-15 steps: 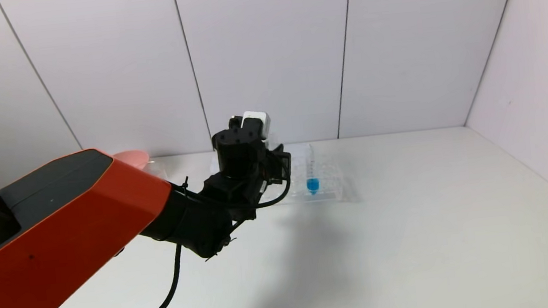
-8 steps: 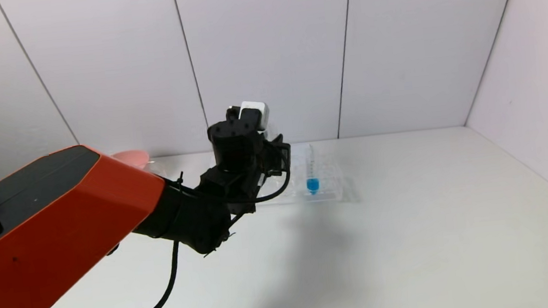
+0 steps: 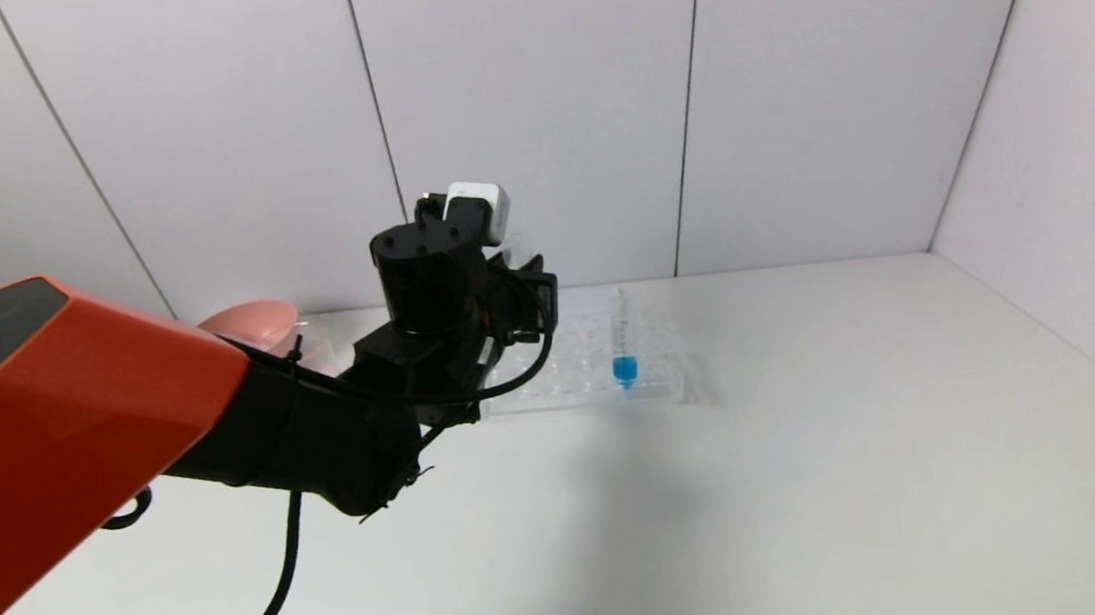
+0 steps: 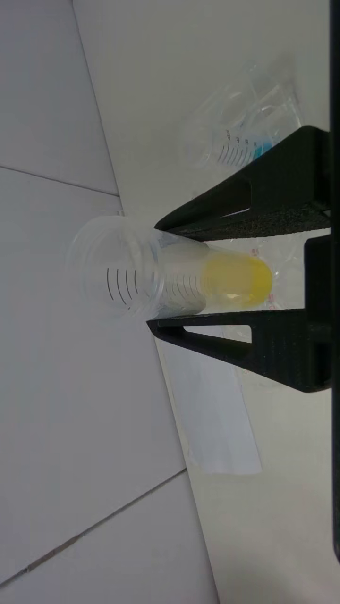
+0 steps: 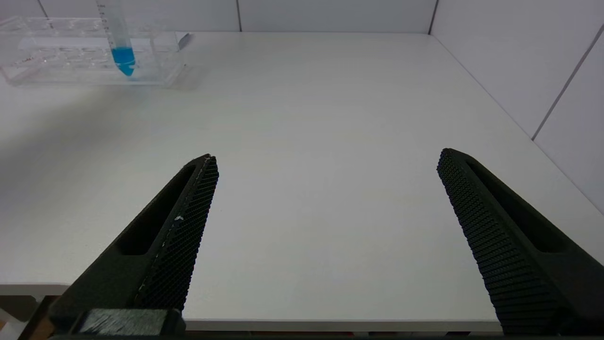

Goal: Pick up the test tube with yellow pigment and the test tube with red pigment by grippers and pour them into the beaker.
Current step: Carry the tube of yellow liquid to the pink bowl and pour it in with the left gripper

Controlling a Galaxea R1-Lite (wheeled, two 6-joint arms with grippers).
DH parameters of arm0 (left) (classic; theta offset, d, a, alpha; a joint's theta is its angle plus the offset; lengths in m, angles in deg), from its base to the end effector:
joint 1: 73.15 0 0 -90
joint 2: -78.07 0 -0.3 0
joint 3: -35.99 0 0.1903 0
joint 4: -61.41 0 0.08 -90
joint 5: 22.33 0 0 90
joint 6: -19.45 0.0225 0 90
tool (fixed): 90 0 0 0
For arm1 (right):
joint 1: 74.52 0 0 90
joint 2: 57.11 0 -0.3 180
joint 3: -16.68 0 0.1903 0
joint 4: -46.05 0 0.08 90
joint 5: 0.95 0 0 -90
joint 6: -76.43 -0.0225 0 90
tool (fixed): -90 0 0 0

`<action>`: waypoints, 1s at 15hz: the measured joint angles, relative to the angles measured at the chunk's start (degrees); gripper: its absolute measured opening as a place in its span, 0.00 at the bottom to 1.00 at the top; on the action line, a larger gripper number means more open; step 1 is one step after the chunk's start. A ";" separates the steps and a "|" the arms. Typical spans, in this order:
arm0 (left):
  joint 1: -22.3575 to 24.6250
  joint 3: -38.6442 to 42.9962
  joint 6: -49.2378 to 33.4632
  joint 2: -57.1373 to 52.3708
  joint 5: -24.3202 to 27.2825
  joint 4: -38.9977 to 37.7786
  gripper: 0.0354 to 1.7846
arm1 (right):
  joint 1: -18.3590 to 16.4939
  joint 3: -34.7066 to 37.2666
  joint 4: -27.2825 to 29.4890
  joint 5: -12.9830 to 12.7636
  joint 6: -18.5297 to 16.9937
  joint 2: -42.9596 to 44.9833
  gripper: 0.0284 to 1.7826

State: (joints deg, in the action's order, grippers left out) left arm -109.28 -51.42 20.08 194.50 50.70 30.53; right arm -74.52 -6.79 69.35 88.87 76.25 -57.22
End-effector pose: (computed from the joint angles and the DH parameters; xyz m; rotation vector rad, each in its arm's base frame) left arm 0.3281 -0.2314 0.1796 -0.0037 -0.0310 -0.3342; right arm -0.0228 -0.0001 0.0761 0.0031 -0.0011 -0.0031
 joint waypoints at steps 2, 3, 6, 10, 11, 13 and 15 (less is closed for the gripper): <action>1.82 2.08 0.35 -3.60 0.27 1.83 0.23 | 0.00 0.00 0.00 0.00 0.00 0.00 0.95; 2.86 2.76 0.44 -5.19 0.52 2.79 0.23 | 0.00 0.00 0.00 0.00 0.00 0.00 0.95; 5.96 4.10 0.51 -10.18 1.38 6.55 0.23 | 0.00 0.00 0.00 -0.02 0.00 0.00 0.95; 11.02 5.42 0.44 -17.02 4.41 14.35 0.23 | 0.00 0.00 0.00 0.02 0.00 0.00 0.95; 12.46 5.73 0.38 -18.47 5.49 15.82 0.23 | 0.00 0.00 0.00 -0.02 0.00 0.00 0.95; 15.13 6.12 0.35 -20.59 6.39 17.04 0.23 | 0.00 0.00 0.00 -0.02 0.02 0.00 0.95; 17.66 6.53 0.33 -22.16 7.52 17.70 0.23 | 0.00 0.00 0.00 -0.02 0.00 0.00 0.95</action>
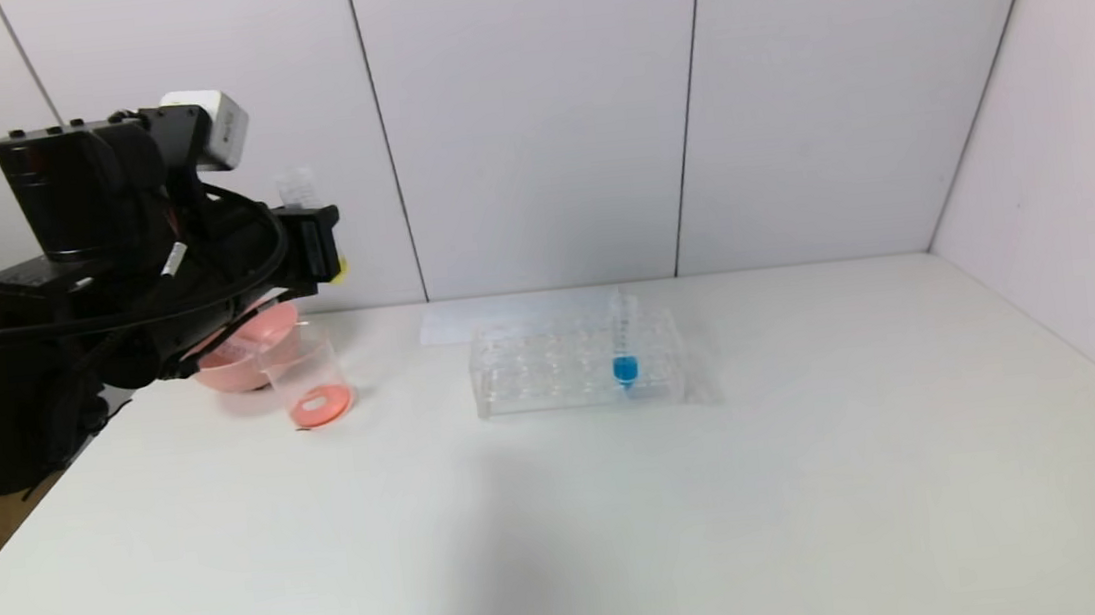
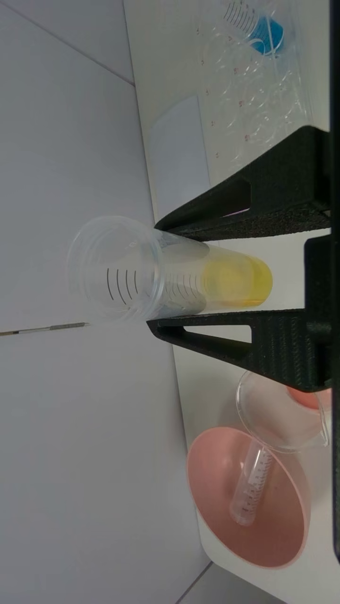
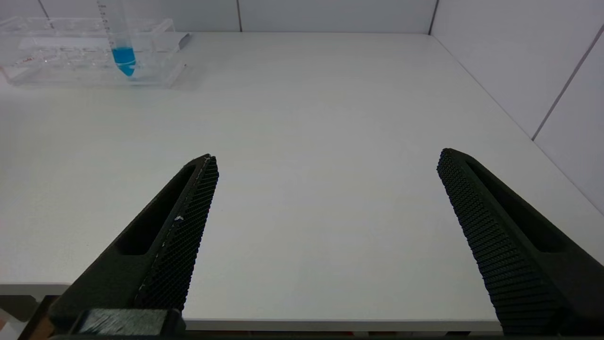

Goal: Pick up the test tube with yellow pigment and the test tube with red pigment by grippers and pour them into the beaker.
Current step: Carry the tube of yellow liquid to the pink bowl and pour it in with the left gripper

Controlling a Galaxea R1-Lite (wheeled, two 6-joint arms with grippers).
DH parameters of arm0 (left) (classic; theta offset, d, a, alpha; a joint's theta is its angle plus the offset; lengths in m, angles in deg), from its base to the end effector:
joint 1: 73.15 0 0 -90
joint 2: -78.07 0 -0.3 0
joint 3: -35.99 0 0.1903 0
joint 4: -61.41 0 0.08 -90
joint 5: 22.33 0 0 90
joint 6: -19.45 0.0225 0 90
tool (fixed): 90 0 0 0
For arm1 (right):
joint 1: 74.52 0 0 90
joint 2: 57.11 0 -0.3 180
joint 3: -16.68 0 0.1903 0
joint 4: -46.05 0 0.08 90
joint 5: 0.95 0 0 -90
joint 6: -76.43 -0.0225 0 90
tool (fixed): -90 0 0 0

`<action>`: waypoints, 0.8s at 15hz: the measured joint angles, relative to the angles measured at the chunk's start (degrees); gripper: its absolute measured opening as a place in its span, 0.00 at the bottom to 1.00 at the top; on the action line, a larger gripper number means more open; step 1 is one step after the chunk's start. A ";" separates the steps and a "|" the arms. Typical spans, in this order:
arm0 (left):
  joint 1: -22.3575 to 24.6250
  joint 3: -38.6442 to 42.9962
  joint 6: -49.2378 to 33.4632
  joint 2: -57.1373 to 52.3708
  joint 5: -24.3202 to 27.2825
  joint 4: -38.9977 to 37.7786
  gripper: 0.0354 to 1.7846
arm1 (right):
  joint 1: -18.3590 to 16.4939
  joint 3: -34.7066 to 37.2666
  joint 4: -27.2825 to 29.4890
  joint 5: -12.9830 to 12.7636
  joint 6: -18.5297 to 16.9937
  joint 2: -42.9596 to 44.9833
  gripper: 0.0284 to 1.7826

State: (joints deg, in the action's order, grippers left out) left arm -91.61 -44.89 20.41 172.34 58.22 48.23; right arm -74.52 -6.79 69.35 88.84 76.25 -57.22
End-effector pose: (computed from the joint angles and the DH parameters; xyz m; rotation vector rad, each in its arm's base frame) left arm 0.2949 -0.0945 0.2547 0.0176 0.0022 -0.1573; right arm -0.0228 -0.0001 0.0761 0.0031 -0.0011 -0.0037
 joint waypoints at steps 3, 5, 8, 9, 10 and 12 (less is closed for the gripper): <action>3.80 0.73 -0.30 -1.44 2.91 0.33 0.23 | 0.00 0.00 0.00 0.00 0.00 0.00 0.95; 6.07 1.29 -0.33 -2.07 3.64 0.33 0.23 | 0.00 0.00 0.00 -0.01 0.00 0.00 0.95; 9.35 1.87 -0.59 -2.57 6.14 0.33 0.23 | 0.00 0.00 0.00 0.00 0.00 0.00 0.95; 10.51 2.06 -0.66 -2.68 6.89 0.30 0.23 | 0.00 0.00 0.00 0.00 0.00 0.00 0.95; 11.73 2.28 -0.69 -2.76 7.44 0.30 0.23 | 0.00 0.00 0.00 0.00 0.02 0.00 0.95; 13.73 2.54 -0.69 -2.84 8.30 0.30 0.23 | 0.00 0.00 0.00 0.00 0.00 0.00 0.95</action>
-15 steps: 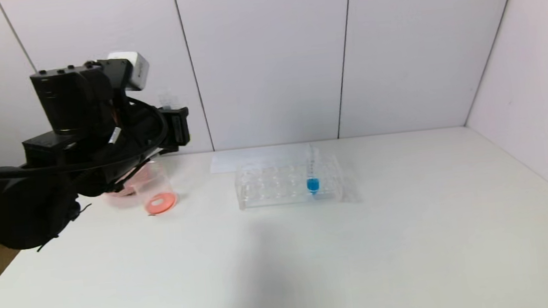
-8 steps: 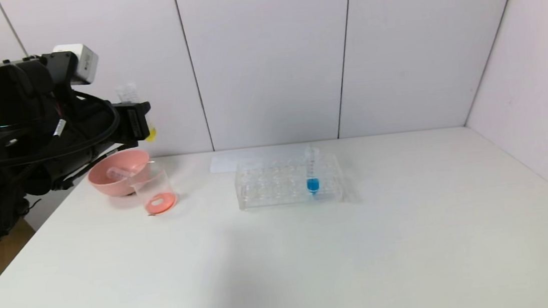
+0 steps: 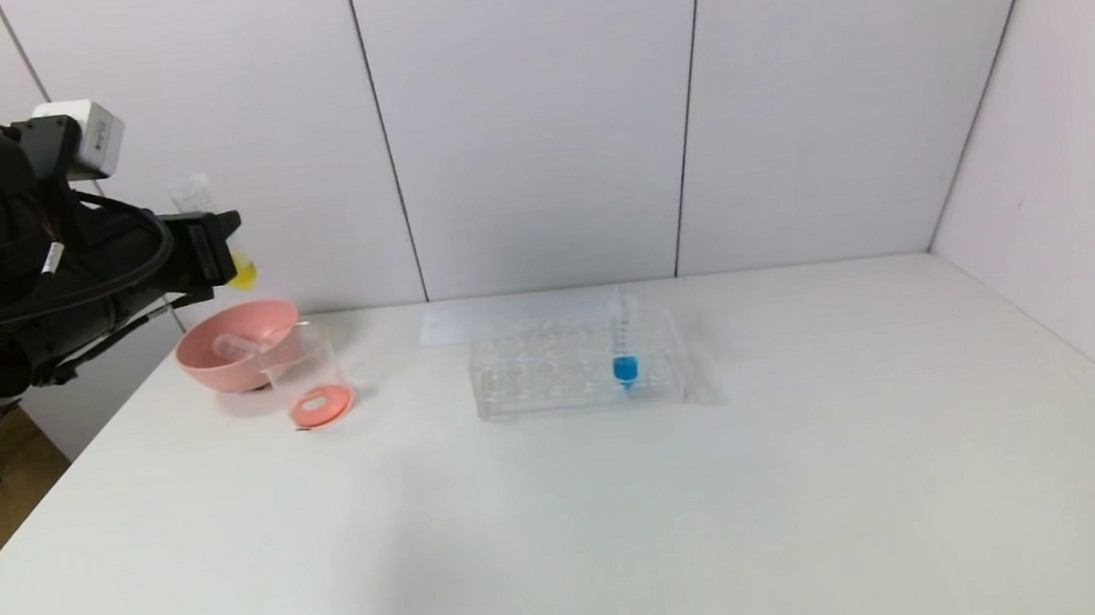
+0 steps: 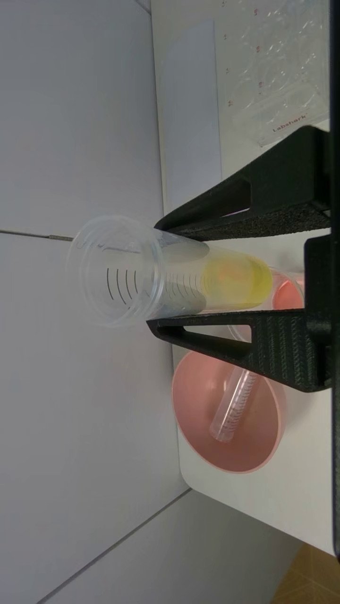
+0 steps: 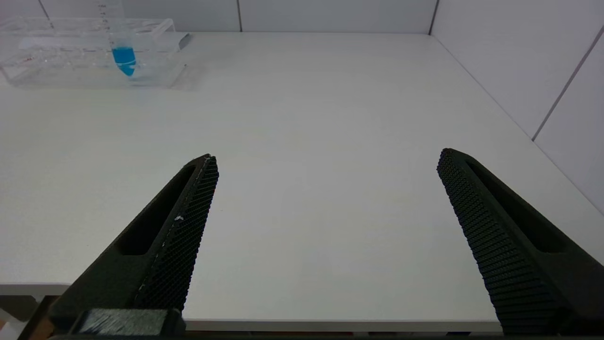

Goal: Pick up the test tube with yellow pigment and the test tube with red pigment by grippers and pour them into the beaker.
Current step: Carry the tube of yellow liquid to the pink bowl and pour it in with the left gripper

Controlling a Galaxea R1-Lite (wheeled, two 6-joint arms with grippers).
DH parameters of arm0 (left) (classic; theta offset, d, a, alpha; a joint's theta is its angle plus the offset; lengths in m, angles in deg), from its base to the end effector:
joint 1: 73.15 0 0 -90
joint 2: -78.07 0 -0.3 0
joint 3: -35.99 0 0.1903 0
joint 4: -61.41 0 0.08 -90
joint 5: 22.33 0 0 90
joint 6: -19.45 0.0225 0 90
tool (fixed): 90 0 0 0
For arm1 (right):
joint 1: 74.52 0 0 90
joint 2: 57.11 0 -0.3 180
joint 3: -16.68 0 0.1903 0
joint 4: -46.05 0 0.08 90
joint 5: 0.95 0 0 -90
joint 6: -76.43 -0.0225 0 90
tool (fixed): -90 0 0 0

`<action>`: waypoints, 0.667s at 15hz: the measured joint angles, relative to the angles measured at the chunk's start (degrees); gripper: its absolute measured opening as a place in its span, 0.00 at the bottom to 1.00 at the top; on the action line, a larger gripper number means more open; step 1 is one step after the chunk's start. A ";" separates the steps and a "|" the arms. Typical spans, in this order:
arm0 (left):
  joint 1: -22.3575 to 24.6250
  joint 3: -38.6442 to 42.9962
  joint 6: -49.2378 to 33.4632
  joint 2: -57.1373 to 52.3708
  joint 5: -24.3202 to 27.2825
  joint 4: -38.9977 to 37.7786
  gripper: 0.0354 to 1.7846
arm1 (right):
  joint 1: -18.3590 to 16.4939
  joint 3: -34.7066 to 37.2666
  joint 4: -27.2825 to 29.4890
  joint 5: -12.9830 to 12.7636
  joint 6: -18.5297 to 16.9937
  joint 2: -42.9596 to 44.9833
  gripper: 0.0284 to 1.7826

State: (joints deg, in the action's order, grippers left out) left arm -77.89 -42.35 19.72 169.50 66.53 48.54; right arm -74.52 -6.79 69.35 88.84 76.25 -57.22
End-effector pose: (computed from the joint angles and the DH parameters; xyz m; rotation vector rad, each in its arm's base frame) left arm 0.2944 -0.0240 0.2564 0.0049 0.0037 -0.0628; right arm -0.0228 -0.0001 0.0761 0.0031 -0.0011 -0.0037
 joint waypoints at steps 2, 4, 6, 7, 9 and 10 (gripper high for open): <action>2.68 0.35 -0.02 -0.04 1.67 -0.05 0.23 | 0.00 0.00 0.00 -0.01 0.02 0.00 0.95; 5.10 0.73 -0.06 0.00 3.21 -0.09 0.23 | 0.00 0.00 0.00 0.02 0.00 0.00 0.95; 7.08 0.94 -0.11 0.18 4.39 -0.17 0.23 | 0.00 0.00 0.00 -0.01 0.00 0.00 0.95; 8.33 0.96 -0.11 0.41 5.13 -0.30 0.23 | 0.00 0.00 0.00 -0.01 0.00 0.00 0.95; 10.52 0.94 -0.17 0.96 6.60 -0.35 0.23 | 0.00 0.00 0.00 0.02 0.00 0.00 0.95; 11.33 0.96 -0.32 1.23 7.07 -0.38 0.23 | 0.00 0.00 0.00 -0.01 0.00 0.00 0.95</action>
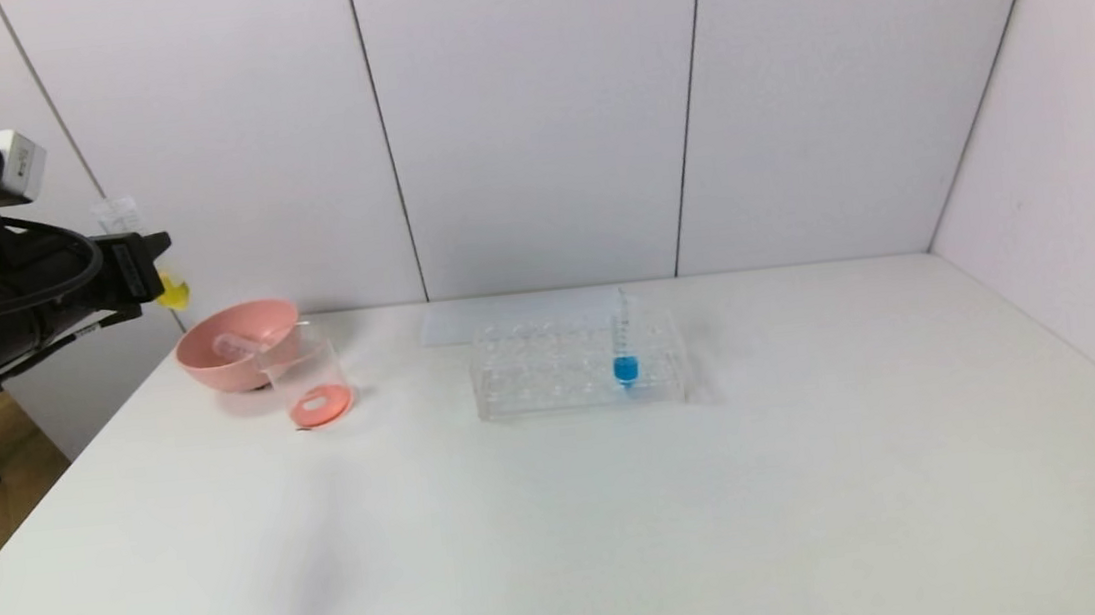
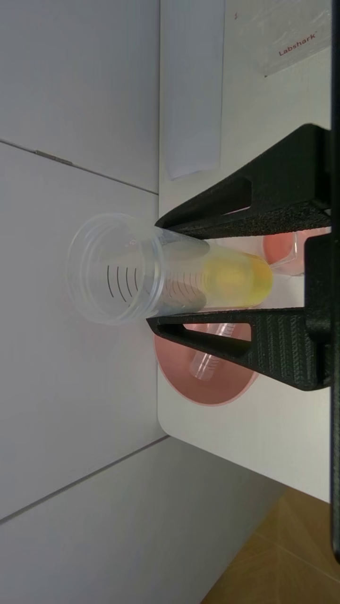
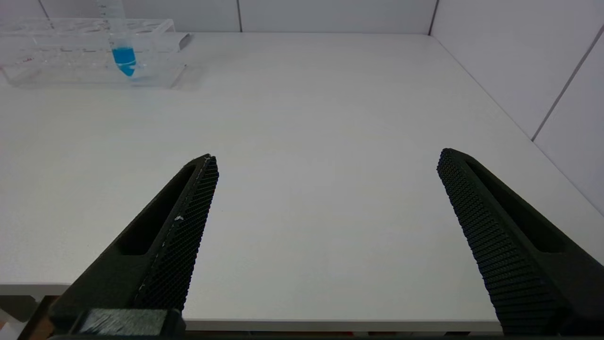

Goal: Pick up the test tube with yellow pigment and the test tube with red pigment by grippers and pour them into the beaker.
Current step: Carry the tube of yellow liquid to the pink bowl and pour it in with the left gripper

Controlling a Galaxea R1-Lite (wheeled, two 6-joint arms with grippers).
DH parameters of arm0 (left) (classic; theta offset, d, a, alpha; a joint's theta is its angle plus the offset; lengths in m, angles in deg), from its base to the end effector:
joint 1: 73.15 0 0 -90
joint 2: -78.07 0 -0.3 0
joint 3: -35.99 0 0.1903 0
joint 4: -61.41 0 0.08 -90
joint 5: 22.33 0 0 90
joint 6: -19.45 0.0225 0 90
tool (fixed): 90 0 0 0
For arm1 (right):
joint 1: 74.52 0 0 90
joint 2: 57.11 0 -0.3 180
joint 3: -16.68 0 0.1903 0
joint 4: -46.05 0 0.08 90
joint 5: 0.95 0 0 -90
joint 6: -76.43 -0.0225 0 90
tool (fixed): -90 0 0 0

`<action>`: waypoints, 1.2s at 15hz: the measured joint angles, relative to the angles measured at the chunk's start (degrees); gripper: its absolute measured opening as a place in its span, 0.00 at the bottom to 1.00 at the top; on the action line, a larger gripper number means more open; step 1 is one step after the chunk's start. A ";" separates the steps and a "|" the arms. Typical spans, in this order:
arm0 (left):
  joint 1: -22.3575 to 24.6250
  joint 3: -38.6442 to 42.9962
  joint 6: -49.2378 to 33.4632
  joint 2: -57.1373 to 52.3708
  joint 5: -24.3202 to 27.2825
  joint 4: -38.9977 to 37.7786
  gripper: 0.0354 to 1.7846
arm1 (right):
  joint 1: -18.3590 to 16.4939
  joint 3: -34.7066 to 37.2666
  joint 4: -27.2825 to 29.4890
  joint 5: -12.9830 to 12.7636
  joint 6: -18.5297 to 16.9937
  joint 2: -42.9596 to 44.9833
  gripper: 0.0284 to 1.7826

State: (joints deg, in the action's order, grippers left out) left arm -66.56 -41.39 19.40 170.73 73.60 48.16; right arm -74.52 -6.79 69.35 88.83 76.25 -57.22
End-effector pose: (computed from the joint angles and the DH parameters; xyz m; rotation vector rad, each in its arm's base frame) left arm 0.2981 0.0321 0.2459 -0.0047 0.0352 0.0115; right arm -0.0228 -0.0001 0.0761 0.0031 -0.0011 -0.0038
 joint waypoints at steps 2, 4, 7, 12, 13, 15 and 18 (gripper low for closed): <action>1.33 0.24 0.05 0.85 0.24 -0.30 0.23 | 0.00 0.00 0.00 0.00 0.00 0.00 0.95; 2.40 0.33 0.12 1.83 0.30 -0.39 0.23 | 0.00 0.00 0.00 0.01 0.00 0.00 0.95; 3.61 0.29 0.15 3.18 1.54 -0.41 0.23 | 0.00 0.00 0.00 0.00 0.00 0.00 0.95; 4.91 0.24 0.76 4.72 2.45 -0.43 0.23 | 0.00 0.00 0.00 0.01 0.00 0.00 0.95; 5.02 0.16 0.84 4.96 2.78 -0.50 0.23 | 0.00 0.00 0.00 0.01 0.00 0.00 0.95; 5.18 0.02 1.56 5.44 4.57 -0.50 0.23 | 0.00 0.00 0.00 0.01 0.00 0.00 0.95; 5.88 -0.74 3.16 6.62 6.25 -0.52 0.23 | 0.00 0.00 0.00 0.01 0.00 0.00 0.95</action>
State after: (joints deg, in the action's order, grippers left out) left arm -60.69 -42.13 22.56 177.35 79.85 47.64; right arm -74.52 -6.79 69.35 88.84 76.25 -57.22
